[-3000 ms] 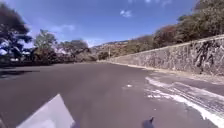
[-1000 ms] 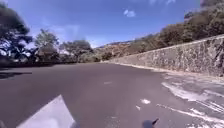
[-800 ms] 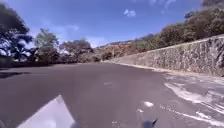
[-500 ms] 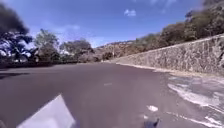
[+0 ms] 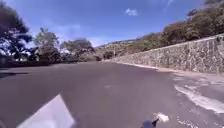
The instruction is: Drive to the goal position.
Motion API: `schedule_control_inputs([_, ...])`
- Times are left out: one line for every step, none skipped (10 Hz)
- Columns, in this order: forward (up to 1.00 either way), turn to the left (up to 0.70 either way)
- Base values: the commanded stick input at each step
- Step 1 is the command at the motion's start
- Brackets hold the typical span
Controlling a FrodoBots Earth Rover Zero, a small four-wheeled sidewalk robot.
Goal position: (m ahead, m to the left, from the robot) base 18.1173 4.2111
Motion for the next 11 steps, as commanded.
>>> schedule_control_inputs([0.50,0.00])
schedule_control_inputs([0.50,0.00])
schedule_control_inputs([0.50,0.00])
schedule_control_inputs([0.50,0.00])
schedule_control_inputs([0.50,0.00])
schedule_control_inputs([0.50,0.00])
schedule_control_inputs([0.50,0.00])
schedule_control_inputs([0.50,0.00])
schedule_control_inputs([0.50,0.00])
schedule_control_inputs([0.50,0.00])
schedule_control_inputs([0.50,0.00])
